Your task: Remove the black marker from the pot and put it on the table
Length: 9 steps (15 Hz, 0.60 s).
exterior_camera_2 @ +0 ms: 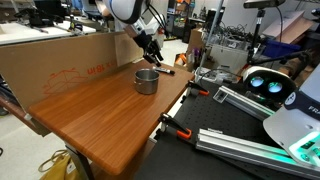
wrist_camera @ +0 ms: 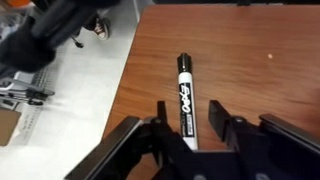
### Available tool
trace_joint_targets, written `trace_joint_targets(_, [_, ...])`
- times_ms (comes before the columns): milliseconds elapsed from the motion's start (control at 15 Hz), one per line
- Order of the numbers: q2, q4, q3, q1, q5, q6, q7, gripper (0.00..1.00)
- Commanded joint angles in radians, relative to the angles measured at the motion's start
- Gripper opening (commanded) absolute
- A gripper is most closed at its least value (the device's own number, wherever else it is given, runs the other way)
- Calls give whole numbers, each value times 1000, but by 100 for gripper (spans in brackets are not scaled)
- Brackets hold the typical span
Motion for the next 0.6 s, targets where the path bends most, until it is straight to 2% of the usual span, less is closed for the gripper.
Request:
trace_joint_targets(0, [30, 59, -7, 12, -17, -61, -29, 81])
trace_joint_targets(133, [31, 66, -7, 11, -17, -65, -32, 96])
trace_joint_targets(200, [32, 68, -7, 11, -18, -68, -32, 100])
trace_joint_targets(533, [3, 33, -9, 18, -29, -31, -7, 100])
